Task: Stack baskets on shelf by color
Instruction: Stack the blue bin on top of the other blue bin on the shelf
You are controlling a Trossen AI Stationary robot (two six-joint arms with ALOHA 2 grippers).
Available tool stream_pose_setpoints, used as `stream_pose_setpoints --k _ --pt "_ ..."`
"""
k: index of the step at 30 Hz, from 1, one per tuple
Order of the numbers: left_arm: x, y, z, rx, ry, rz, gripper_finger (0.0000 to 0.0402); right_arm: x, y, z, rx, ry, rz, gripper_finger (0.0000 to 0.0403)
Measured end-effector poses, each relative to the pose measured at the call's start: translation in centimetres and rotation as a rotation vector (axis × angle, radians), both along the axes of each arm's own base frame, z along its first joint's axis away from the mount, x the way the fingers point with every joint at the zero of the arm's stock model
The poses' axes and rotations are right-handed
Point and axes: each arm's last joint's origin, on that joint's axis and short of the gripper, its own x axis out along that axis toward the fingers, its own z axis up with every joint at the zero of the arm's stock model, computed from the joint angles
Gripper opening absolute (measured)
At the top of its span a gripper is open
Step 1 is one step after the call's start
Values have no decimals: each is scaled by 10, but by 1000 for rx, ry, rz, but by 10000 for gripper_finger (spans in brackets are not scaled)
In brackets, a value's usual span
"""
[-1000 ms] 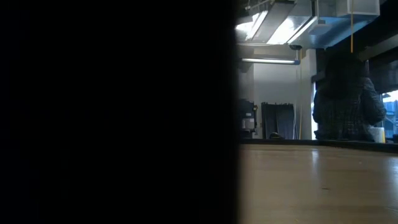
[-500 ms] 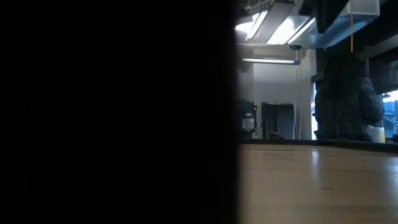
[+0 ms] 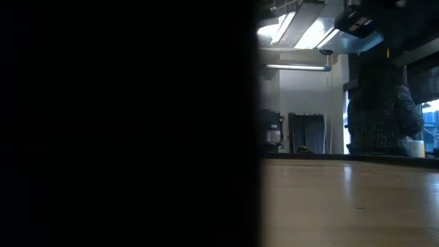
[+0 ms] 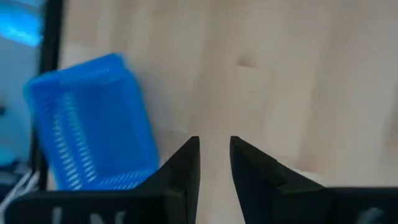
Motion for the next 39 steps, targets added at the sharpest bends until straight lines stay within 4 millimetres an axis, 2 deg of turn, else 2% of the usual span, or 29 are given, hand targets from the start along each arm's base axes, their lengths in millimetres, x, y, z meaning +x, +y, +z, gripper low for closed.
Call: stream_pose_setpoints --k 4,11,17,29,39 --pt "0 2 0 0 0 13 41 -3 20 -14 66 -34 169 87" --pt "0 4 0 -3 -1 28 41 -3 39 -43 115 2 242 87" --pt "0 6 0 -4 -2 39 41 0 43 -70 84 88 250 87" --pt "0 8 0 -4 -2 49 41 8 51 -87 117 137 266 87" --pt "0 8 0 -4 -2 49 41 15 56 -115 96 231 257 87"
